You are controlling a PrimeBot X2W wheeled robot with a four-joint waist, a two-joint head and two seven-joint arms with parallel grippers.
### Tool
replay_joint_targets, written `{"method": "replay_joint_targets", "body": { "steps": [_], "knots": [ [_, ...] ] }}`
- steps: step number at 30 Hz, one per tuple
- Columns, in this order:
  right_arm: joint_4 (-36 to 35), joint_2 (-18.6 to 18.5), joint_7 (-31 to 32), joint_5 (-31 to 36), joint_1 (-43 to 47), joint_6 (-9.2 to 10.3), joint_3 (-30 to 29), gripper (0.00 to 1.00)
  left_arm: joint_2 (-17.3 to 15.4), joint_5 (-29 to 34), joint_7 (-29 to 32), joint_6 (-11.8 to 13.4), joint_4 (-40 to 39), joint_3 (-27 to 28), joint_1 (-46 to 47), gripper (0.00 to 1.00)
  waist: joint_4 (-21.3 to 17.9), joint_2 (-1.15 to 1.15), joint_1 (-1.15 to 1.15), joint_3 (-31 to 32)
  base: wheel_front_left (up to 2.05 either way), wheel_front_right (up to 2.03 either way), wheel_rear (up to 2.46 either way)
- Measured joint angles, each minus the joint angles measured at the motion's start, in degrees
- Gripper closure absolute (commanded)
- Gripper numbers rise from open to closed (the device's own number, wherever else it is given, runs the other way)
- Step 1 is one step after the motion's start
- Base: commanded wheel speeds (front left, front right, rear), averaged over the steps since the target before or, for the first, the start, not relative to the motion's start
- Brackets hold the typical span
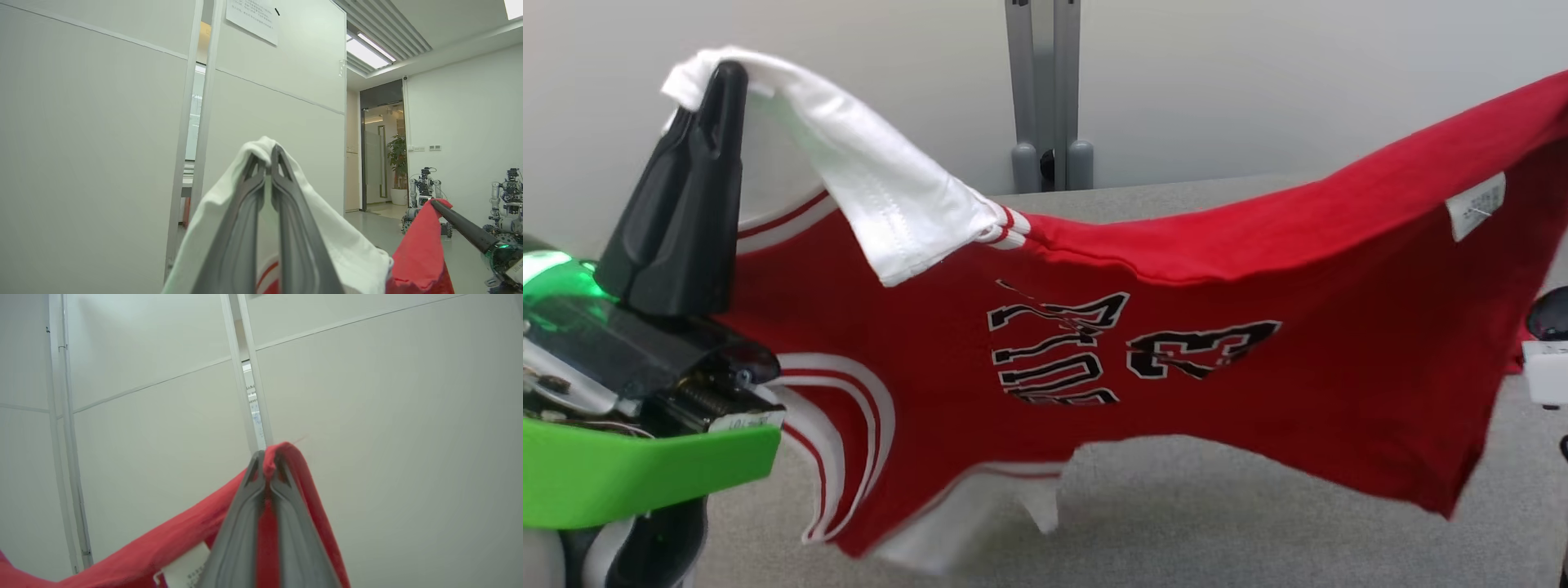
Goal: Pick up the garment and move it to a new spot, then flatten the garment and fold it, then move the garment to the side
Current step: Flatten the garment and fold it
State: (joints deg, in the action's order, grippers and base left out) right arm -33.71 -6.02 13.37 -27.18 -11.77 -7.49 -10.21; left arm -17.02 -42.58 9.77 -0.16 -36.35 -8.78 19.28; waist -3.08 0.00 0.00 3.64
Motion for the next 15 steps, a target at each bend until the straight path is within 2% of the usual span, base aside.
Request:
{"method": "replay_joint_targets", "body": {
  "steps": [3,7,11,15],
  "knots": [
    [-4.8,0.3,3.5,0.7,-0.1,0.0,-1.1,1.0,-1.4,0.0,3.5,0.3,-1.5,-0.4,4.6,1.0,-0.9,0.0,0.0,0.4,0.0,0.0,0.0],
    [-5.4,1.1,6.7,0.8,-0.3,0.0,-1.5,1.0,-2.0,-0.2,6.9,0.6,-0.5,-1.6,9.9,1.0,-1.8,0.0,0.0,-0.2,0.0,0.0,0.0],
    [-0.8,1.7,7.4,0.1,-1.0,0.01,-0.9,1.0,-2.0,-0.8,9.0,0.1,4.2,-3.4,13.5,1.0,-2.2,0.0,0.0,-2.0,0.0,0.0,0.0],
    [8.0,0.9,6.0,0.2,-8.1,0.0,1.5,1.0,-2.1,-0.5,9.8,-1.4,12.1,-4.2,20.0,1.0,-2.4,0.0,0.0,-5.2,0.0,0.0,0.0]
  ]
}}
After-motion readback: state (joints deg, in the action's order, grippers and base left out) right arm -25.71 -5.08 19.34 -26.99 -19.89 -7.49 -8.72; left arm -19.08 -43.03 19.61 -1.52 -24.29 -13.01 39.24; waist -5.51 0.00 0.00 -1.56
